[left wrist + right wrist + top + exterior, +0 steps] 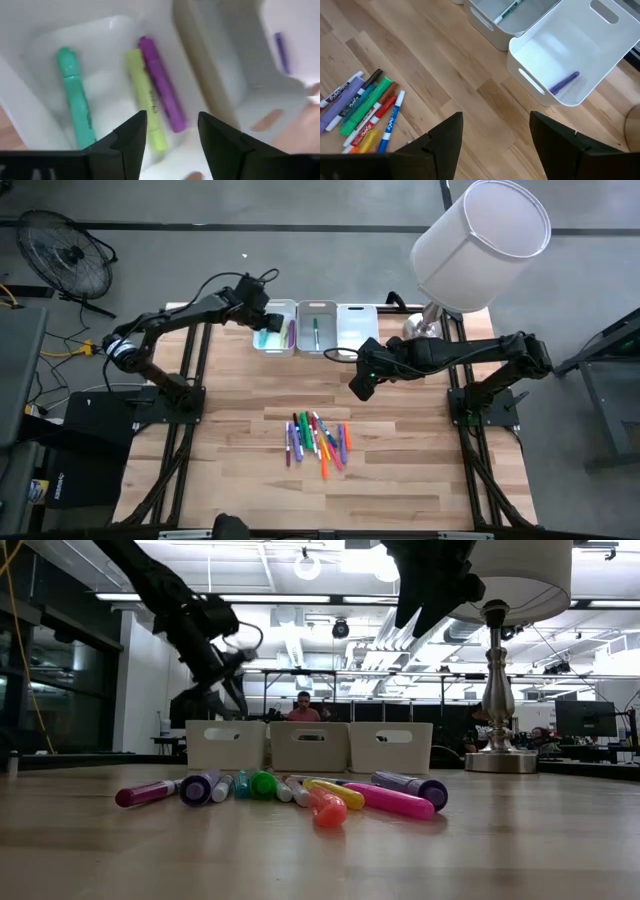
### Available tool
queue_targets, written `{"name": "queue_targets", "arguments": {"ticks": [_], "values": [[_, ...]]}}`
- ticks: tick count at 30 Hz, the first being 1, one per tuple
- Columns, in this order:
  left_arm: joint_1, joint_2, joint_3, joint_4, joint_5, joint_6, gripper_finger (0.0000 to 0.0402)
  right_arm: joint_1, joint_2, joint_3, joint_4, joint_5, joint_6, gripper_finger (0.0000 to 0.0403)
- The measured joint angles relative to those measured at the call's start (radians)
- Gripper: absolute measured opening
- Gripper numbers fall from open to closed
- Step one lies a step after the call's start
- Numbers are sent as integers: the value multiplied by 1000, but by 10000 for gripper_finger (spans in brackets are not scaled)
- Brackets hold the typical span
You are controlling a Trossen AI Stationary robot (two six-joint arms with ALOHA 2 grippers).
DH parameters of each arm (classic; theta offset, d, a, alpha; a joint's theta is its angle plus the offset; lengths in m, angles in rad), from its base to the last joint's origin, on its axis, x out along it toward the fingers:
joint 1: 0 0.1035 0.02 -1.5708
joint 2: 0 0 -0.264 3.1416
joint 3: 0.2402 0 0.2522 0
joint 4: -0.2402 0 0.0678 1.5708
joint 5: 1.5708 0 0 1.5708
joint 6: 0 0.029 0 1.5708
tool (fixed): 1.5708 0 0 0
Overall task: Pick & Place Markers
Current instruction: Put the right orange pen into the right white bin
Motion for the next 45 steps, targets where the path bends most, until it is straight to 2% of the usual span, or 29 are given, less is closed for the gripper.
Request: {"name": "queue_targets", "arguments": {"ticks": [5,9,12,14,20,25,30,33,37,45], "values": [[-19,-134,0,-16,14,23,128,0,0,0,-1,-6,-10,218],[-85,-256,0,-46,15,53,73,0,0,0,-1,-7,-24,218],[-152,-333,0,-74,-27,58,21,0,0,0,-4,-7,-28,218],[-202,-373,0,-96,-63,54,7,0,0,0,-4,-7,-42,218],[-380,-465,0,-187,-154,45,2,0,0,-27,10,-21,-47,218],[-572,-504,0,-256,-286,21,2,5,0,-118,55,-137,-3,218],[-770,-521,-5,-234,-433,-1,2,47,0,-208,81,-182,121,218],[-869,-542,-57,-163,-493,-1,2,79,0,-238,87,-184,218,218],[-942,-603,-186,-18,-503,3,2,130,0,-251,113,-172,345,218],[-1000,-747,-420,183,-416,-21,2,226,22,-250,251,-134,593,217]]}}
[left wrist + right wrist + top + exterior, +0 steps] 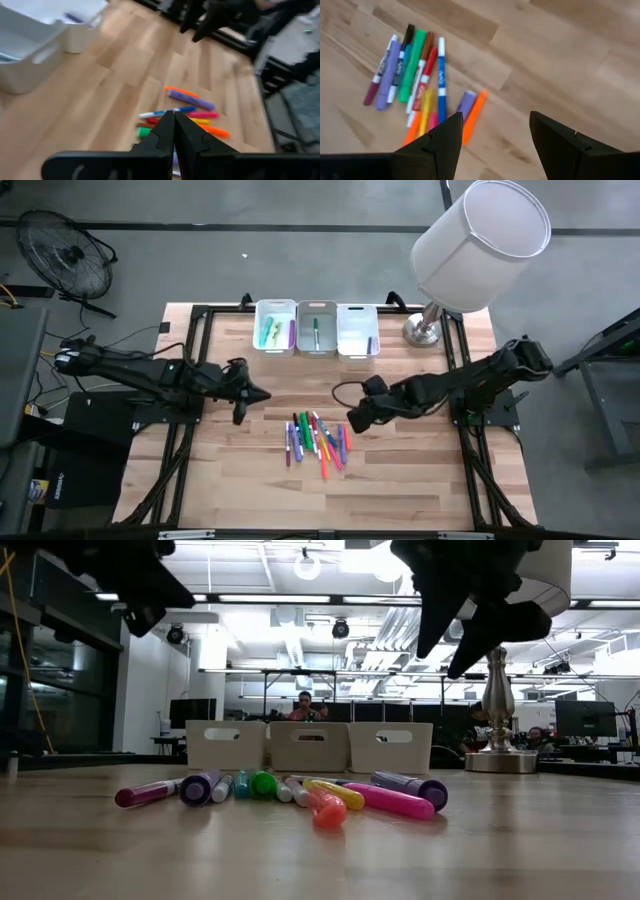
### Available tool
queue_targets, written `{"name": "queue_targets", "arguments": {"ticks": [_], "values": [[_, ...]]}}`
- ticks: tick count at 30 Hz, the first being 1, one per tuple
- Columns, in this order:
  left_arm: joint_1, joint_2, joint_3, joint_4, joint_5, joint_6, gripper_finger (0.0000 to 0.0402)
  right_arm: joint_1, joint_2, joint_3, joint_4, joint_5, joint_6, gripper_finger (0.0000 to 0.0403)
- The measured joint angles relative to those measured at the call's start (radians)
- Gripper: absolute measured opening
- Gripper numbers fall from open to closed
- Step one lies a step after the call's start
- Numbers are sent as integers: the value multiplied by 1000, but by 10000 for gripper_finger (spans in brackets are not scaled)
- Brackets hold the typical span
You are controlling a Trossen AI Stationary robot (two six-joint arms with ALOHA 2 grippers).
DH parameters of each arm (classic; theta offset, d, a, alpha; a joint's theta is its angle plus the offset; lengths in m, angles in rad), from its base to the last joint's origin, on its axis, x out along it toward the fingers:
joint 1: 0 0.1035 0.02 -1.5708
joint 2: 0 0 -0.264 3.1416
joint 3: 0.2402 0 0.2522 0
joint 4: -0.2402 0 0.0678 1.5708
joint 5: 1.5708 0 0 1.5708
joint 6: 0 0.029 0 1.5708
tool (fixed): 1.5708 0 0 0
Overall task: Pick & Place Markers
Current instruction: Put the right orange pen into the right white bin
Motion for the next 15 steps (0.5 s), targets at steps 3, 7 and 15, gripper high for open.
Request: {"name": "queue_targets", "arguments": {"ticks": [3,7,15], "values": [[-22,-60,-43,24,40,23,2,29,40,10,26,-19,75,217],[-41,-159,-83,8,63,59,2,69,108,63,25,-20,172,217],[-42,-395,-135,-56,110,99,2,82,285,232,-70,-35,252,217]]}}
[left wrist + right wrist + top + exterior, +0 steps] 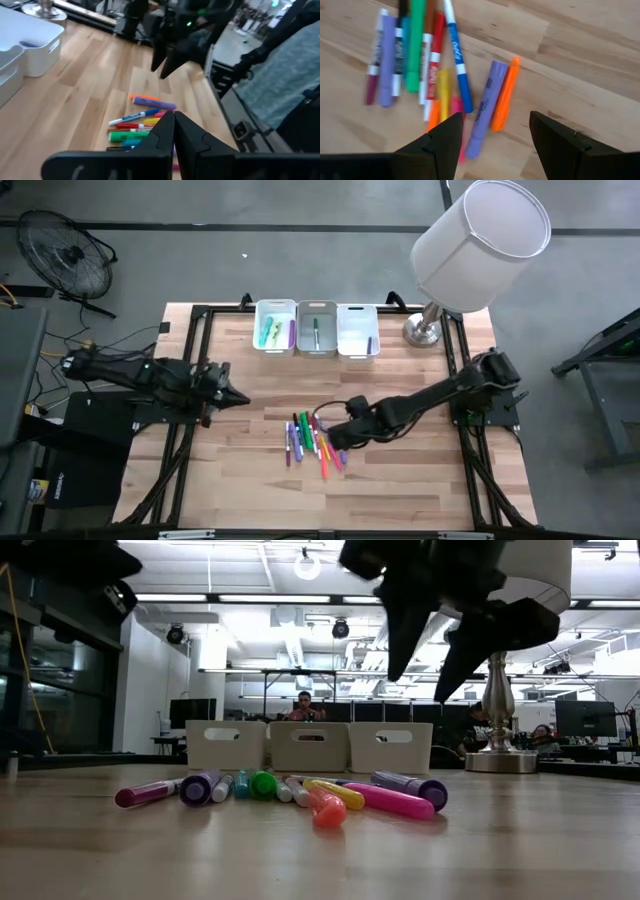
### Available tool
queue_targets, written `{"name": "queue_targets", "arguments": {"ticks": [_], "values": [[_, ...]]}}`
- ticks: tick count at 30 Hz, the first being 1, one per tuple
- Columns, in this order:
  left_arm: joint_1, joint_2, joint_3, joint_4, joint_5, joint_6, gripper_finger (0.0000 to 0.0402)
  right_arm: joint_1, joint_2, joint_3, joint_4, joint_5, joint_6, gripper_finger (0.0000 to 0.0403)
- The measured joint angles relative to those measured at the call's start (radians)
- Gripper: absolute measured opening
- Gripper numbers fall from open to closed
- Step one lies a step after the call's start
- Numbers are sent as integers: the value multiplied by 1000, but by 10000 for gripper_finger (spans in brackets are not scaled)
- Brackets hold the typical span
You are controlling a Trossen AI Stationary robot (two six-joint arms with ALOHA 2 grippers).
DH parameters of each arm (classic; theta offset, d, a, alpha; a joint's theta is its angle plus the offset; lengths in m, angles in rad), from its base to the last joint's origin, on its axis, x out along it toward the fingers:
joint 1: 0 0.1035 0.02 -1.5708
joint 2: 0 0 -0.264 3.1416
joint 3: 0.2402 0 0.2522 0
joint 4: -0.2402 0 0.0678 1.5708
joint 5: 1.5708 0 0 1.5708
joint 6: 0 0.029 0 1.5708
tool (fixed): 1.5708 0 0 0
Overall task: Pick & Place Markers
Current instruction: Put the right orange pen into the right white bin
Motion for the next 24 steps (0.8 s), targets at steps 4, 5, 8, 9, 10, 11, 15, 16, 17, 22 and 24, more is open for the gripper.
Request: {"name": "queue_targets", "arguments": {"ticks": [4,5,8,9,10,11,15,16,17,22,24], "values": [[0,-82,-20,-40,1,-2,2,-6,80,90,-129,-25,21,217],[0,-97,-23,-62,1,-3,2,-7,95,107,-154,-40,23,217],[0,-124,-26,-74,1,-3,2,-17,130,129,-180,-85,4,217],[1,-132,-26,-84,1,-3,2,-20,137,129,-177,-94,-2,217],[1,-137,-26,-85,1,-3,2,-21,144,130,-174,-102,-11,217],[0,-137,-26,-80,2,-3,2,-24,151,131,-173,-105,-17,217],[1,-136,-26,-100,2,2,2,-35,171,131,-176,-108,-22,217],[1,-136,-26,-109,2,4,2,-39,174,131,-171,-108,-23,217],[1,-136,-26,-113,2,5,2,-43,178,131,-165,-108,-25,217],[1,-136,-26,-124,2,22,2,-61,212,131,-160,-114,-57,217],[1,-136,-26,-125,4,22,2,-68,226,131,-153,-126,-67,217]]}}
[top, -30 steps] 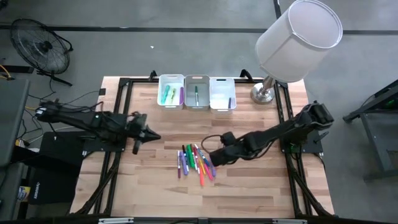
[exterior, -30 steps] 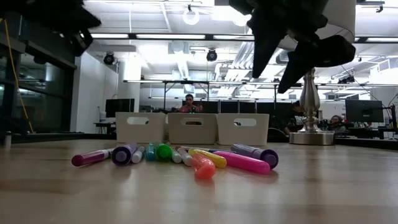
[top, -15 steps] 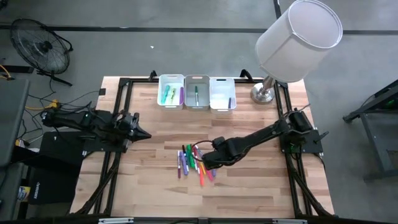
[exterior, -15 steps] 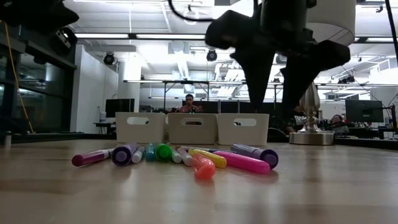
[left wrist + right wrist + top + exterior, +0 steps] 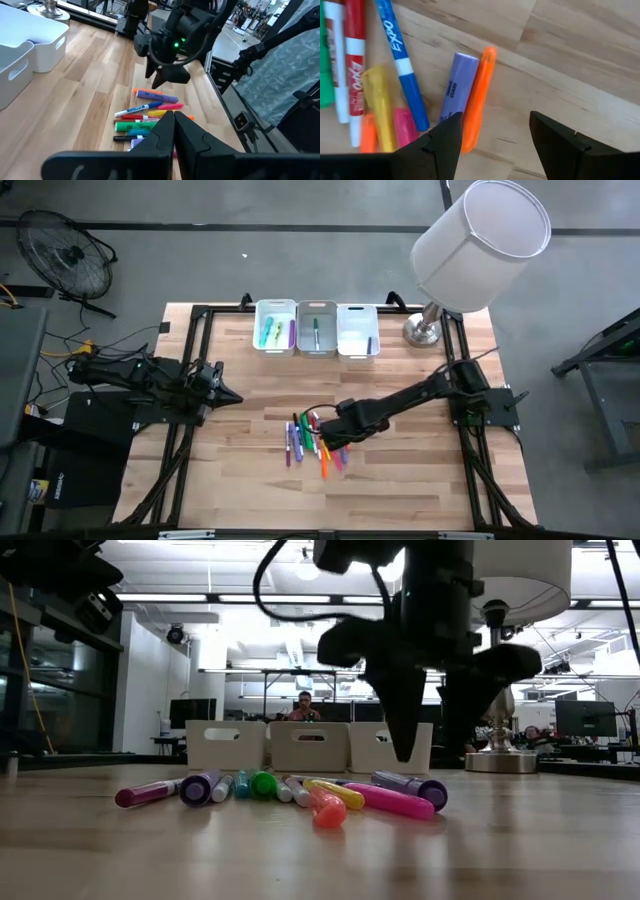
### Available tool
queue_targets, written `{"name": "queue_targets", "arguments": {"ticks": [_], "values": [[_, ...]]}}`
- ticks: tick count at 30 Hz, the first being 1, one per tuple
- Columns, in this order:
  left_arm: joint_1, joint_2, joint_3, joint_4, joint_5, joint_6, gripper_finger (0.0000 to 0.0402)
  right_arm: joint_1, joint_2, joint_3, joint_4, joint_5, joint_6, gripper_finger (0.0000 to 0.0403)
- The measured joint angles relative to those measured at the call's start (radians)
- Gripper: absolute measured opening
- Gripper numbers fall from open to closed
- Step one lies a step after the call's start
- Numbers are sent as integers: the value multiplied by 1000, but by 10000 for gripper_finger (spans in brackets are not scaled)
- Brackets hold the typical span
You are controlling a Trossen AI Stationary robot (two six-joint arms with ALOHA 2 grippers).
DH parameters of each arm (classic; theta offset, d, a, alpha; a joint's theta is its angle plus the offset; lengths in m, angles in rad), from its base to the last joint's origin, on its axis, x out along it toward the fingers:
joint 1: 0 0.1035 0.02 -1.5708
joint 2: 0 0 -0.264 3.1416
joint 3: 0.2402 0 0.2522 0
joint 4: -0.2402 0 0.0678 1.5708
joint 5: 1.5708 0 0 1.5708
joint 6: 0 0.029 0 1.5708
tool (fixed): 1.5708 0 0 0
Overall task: Pick & Place Markers
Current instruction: Put the right orange pen into the right white bin
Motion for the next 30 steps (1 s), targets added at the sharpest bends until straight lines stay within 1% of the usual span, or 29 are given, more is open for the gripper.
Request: {"name": "queue_targets", "arguments": {"ticks": [4,11,21,24,30], "values": [[0,0,0,-8,13,0,2,-12,15,0,5,-7,-10,217],[0,0,0,-22,17,0,2,-24,18,0,9,17,-18,217],[0,0,0,-29,16,-2,2,-24,73,2,58,-31,-22,217],[0,0,0,-28,16,-2,2,-22,76,2,67,-29,-15,217],[0,0,0,-29,16,-2,2,-23,77,2,70,-35,-15,199]]}}
